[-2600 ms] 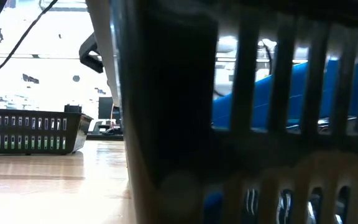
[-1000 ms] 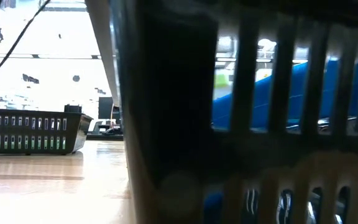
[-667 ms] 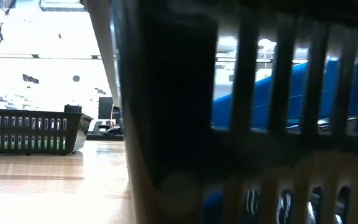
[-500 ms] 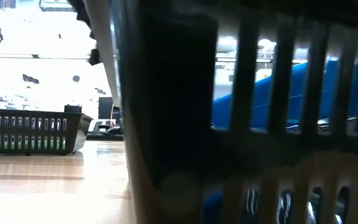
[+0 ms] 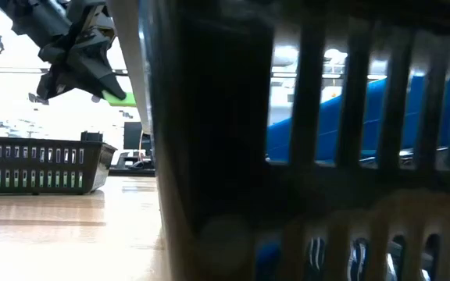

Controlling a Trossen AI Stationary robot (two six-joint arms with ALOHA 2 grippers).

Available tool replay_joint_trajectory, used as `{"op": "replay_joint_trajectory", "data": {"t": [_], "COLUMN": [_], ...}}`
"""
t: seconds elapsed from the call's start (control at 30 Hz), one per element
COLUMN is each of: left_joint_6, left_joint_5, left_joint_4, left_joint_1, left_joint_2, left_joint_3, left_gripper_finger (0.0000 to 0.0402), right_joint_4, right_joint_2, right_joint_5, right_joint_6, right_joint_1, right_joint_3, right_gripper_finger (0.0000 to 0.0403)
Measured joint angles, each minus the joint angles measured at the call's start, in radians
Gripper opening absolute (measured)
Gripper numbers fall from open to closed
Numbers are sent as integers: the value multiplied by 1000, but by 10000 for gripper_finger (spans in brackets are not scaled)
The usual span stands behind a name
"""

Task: Pick & Place School Supplies
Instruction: Put the green eraser into the left black bin

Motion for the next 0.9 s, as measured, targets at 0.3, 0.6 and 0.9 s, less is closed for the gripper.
{"op": "replay_joint_trajectory", "data": {"t": [0.3,0.6,0.9], "left_joint_6": [-75,-264,-305], "left_joint_5": [43,45,20], "left_joint_4": [50,86,238], "left_joint_1": [-99,-223,-240], "left_joint_2": [-2,-2,-1], "left_joint_3": [-119,-259,-359], "left_gripper_finger": [20,20,66], "right_joint_4": [-6,-18,-60], "right_joint_2": [0,0,0], "right_joint_5": [1,4,6], "right_joint_6": [57,79,79], "right_joint_1": [0,-3,-13], "right_joint_3": [0,0,0], "right_gripper_finger": [82,82,82]}}
